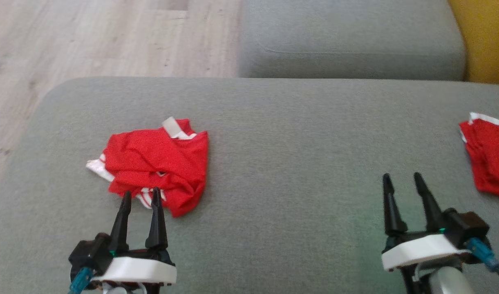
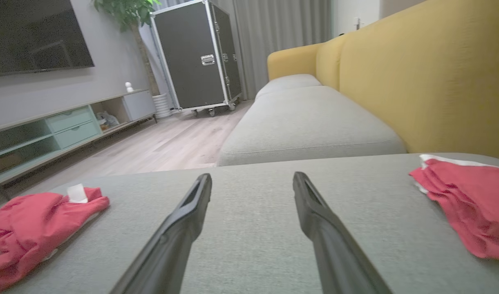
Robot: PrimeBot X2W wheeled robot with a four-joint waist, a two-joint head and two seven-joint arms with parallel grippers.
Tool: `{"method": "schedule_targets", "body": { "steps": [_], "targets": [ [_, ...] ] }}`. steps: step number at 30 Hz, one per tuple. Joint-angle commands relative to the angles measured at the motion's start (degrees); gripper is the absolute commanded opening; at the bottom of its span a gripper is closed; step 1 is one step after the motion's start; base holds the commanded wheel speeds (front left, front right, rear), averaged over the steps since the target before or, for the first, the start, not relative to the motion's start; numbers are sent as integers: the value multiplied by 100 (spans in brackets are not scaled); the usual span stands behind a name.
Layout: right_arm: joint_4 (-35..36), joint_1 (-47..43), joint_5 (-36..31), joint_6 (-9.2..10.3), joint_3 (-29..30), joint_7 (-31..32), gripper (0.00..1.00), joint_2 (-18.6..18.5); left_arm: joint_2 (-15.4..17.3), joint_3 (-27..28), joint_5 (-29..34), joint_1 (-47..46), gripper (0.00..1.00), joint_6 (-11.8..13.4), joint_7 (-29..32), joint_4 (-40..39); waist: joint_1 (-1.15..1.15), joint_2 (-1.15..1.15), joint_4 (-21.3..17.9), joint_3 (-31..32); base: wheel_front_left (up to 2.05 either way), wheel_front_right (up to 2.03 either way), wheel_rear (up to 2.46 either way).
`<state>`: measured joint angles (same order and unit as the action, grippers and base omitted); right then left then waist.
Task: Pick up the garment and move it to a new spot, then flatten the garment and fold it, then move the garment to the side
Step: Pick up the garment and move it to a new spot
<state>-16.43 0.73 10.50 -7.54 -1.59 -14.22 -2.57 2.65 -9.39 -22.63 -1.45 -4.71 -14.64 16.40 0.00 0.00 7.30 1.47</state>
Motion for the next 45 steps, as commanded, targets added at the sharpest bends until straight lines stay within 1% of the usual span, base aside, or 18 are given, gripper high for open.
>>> {"method": "schedule_targets", "body": {
  "steps": [1,3,11,17,20,25,29,32,35,39,40,41,45],
  "targets": [
    [202,127,71,5,-230,-77,100,-32,22,197,54,-198,100,12,-36,-151,0,0,176,48,0,0,0],
    [197,103,127,5,-407,-77,100,-32,22,231,91,-166,100,19,-36,-150,0,0,327,82,0,0,0],
    [148,24,375,5,-800,-77,100,-31,22,404,245,-33,100,-11,-36,-135,0,0,945,205,0,0,0],
    [122,5,521,5,-992,-77,100,-31,22,533,338,33,100,-66,-36,-127,0,0,1274,252,0,0,0],
    [95,6,538,5,-1054,-77,100,-31,22,590,364,55,100,-95,-36,-123,0,0,1350,256,0,0,0],
    [89,12,556,5,-1108,-77,100,-31,22,668,394,71,100,-125,-36,-136,0,0,1364,241,0,0,0],
    [93,37,540,5,-1114,-77,100,-31,53,745,481,0,100,-147,-36,-170,0,0,1257,167,0,0,0],
    [109,82,483,5,-1076,-77,100,-31,206,736,492,-241,100,-184,-5,-51,0,0,1131,25,0,0,0],
    [138,152,407,5,-1018,-77,100,-31,479,624,482,-718,100,-219,415,157,0,0,997,-176,0,0,0],
    [199,292,271,5,-954,-78,100,-31,934,168,483,-1581,100,-265,1194,318,0,0,800,-535,0,0,0],
    [246,374,214,5,-917,-78,100,-31,1160,-202,348,-2030,100,-273,1677,451,0,0,705,-706,0,0,0],
    [280,416,191,5,-896,-78,100,-31,1262,-398,201,-2242,100,-274,1945,528,0,0,664,-784,0,0,0],
    [410,589,119,5,-909,-78,100,-31,1730,-976,-344,-2997,100,-276,2878,897,0,0,462,-1098,0,0,0]
  ]
}}
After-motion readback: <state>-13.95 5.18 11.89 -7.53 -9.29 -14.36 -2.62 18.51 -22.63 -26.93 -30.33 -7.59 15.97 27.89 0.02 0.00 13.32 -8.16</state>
